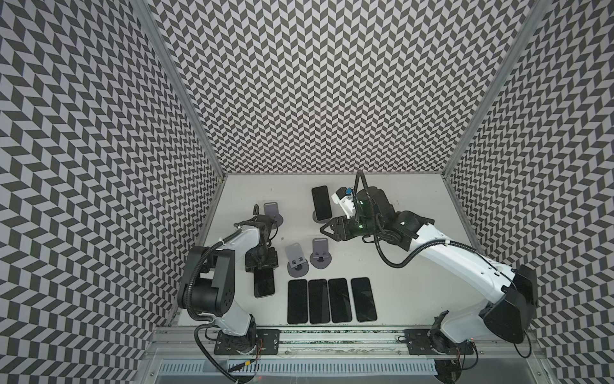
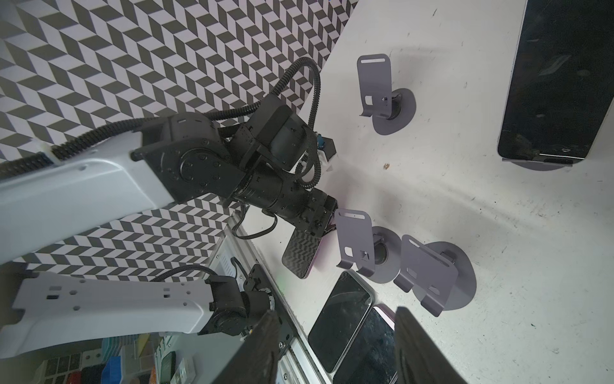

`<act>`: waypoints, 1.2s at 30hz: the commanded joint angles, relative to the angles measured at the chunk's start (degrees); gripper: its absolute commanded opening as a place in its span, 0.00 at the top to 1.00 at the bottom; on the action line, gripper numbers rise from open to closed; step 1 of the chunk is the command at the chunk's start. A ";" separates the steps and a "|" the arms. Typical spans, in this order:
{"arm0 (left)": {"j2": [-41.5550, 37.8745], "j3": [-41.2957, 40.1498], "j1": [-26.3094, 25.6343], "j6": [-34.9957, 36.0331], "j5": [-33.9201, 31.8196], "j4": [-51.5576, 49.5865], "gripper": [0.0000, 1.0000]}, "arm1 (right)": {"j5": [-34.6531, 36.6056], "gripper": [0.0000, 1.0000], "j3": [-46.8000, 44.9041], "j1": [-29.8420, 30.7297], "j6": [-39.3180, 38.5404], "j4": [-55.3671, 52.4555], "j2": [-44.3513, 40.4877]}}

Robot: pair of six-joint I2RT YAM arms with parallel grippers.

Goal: Remove the phone from the phone stand
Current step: Place the phone at the middle-left of the table.

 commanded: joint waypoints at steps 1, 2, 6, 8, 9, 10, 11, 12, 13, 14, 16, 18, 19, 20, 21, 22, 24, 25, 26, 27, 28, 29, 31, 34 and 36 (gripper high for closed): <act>1.10 0.07 0.34 1.03 0.85 -0.03 0.36 | 0.45 0.46 0.62 -0.28 -0.56 2.41 -1.47; 1.49 -0.06 0.35 1.03 0.94 -0.01 0.35 | 0.29 0.46 0.57 -0.24 -0.53 2.54 -1.25; 2.63 -0.33 0.36 1.12 1.19 0.15 0.29 | -0.11 0.46 1.02 -0.26 -0.73 2.42 -0.73; 2.84 -0.33 0.41 1.21 1.38 0.16 0.25 | 0.02 0.46 1.02 -0.28 -0.93 2.44 -0.81; 2.91 -0.40 0.34 1.21 1.38 0.23 0.23 | 0.10 0.46 1.10 -0.28 -1.02 2.24 -0.94; 2.94 -0.41 0.38 1.20 1.38 0.15 0.22 | 0.00 0.46 1.10 -0.28 -1.22 2.07 -1.04; 2.96 -0.41 0.34 1.12 1.22 0.23 0.21 | 0.11 0.45 1.21 -0.44 -1.25 1.94 -1.23; 3.12 -0.41 0.37 1.04 1.05 0.11 0.20 | 0.24 0.45 0.93 -0.61 -1.17 2.08 -1.57; 3.17 -0.41 0.36 0.95 0.94 0.09 0.19 | 0.24 0.45 0.75 -0.76 -1.04 2.48 -1.74; 3.32 -0.41 0.33 0.88 0.76 0.09 0.18 | 0.19 0.45 0.33 -1.02 -0.69 2.94 -1.95; 3.46 -0.41 0.36 0.78 0.58 0.06 0.16 | -0.27 0.45 0.30 -1.50 -0.16 3.75 -1.98; 3.24 -0.33 0.35 0.78 0.45 -0.04 0.16 | -1.04 0.45 1.14 -1.77 -0.07 3.90 -1.54; 3.14 -0.33 0.32 0.72 0.49 -0.07 0.16 | -1.23 0.45 1.63 -1.84 -0.19 3.78 -1.26; 2.86 -0.31 0.40 0.68 0.24 -0.12 0.15 | -1.42 0.45 2.33 -1.86 -0.36 3.48 -0.95; 2.63 -0.33 0.37 0.59 0.05 -0.12 0.15 | -1.55 0.45 3.03 -1.85 -0.52 3.13 -0.75; 2.46 -0.27 0.33 0.51 -0.03 -0.20 0.15 | -1.61 0.45 3.43 -1.94 -0.67 2.86 -0.56; 2.10 -0.09 0.36 0.33 -0.33 -0.38 0.14 | -1.81 0.45 4.18 -1.95 -0.73 2.63 -0.39; 1.80 0.06 0.33 0.26 -0.53 -0.48 0.14 | -1.82 0.45 4.34 -1.95 -0.65 2.65 -0.39; 1.22 0.27 0.40 0.09 -0.80 -0.65 0.13 | -1.86 0.45 4.52 -1.96 -0.54 2.65 -0.47; 0.46 0.63 0.34 -0.14 -1.23 -0.74 0.12 | -1.78 0.45 4.76 -2.05 -0.53 2.59 -0.55; -0.28 0.89 0.34 -0.27 -1.49 -0.88 0.11 | -1.79 0.44 5.00 -2.05 -0.58 2.42 -0.56; -1.26 1.25 0.41 -0.42 -1.72 -0.77 0.10 | -1.78 0.43 5.33 -2.04 -0.67 2.25 -0.58; -2.84 1.68 0.52 -0.57 -1.94 -0.72 0.09 | -1.59 0.41 5.68 -2.12 -0.86 2.04 -0.61; -5.37 2.21 0.54 -1.16 -3.22 -1.19 0.08 | -1.32 0.40 6.15 -2.32 -1.15 1.51 -0.63; -7.33 2.64 0.62 -1.74 -4.16 -1.40 0.06 | -1.40 0.39 6.76 -2.47 -1.50 0.85 -0.48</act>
